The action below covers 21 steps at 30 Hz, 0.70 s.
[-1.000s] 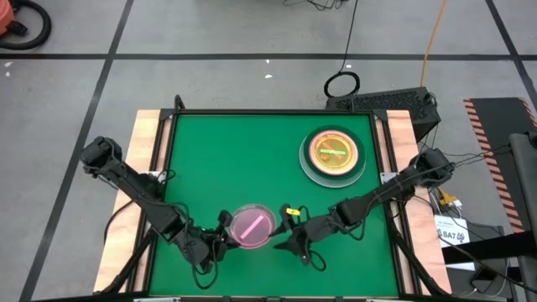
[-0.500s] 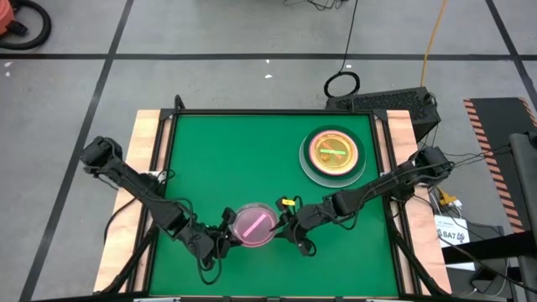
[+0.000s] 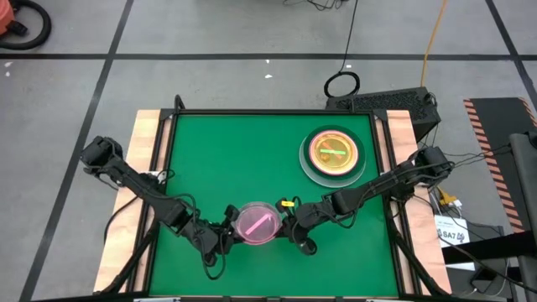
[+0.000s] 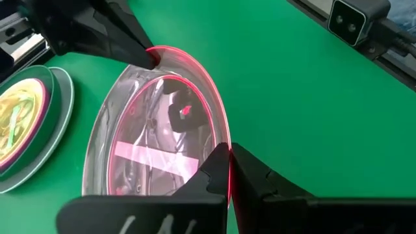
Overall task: Stack plastic plates
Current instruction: Stack the pink transparent plate on the green transparent plate
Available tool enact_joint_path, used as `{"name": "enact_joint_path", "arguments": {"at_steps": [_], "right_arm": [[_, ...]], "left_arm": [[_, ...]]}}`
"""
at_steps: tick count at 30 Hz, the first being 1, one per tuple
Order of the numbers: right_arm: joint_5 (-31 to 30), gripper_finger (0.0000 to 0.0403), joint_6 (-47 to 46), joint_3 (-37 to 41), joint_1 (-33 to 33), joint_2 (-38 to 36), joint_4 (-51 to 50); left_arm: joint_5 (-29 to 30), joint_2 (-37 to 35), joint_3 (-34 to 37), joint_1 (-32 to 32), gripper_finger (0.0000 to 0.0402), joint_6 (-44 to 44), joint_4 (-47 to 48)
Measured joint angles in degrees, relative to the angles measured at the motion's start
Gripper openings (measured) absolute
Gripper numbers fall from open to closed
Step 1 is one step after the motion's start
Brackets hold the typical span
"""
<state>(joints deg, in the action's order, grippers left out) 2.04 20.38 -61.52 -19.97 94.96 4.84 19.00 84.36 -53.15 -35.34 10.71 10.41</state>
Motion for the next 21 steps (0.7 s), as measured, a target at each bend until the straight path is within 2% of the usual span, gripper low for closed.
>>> {"name": "enact_joint_path", "arguments": {"at_steps": [6, 10, 18, 21], "right_arm": [[0.08, 0.0002, -0.02, 0.02, -0.02, 0.0, -0.15], [-0.45, 0.0001, -0.2, 0.0, 0.03, 0.0, 0.44], [-0.42, 0.0001, -0.2, 0.0, 0.01, 0.0, 0.29], [-0.82, 0.0001, -0.65, 0.0, 0.02, 0.0, 0.19]], "left_arm": [[3.53, 0.0, 0.01, -0.52, 0.003, 4.53, -1.16], [9.56, 0.0, 0.0, -1.02, 0.0075, 7.36, -2.05], [11.45, 0.02, 0.0, -0.62, 0.017, 10.65, -7.0], [14.31, 0.02, 0.0, -0.63, 0.0195, 10.24, -8.16]]}}
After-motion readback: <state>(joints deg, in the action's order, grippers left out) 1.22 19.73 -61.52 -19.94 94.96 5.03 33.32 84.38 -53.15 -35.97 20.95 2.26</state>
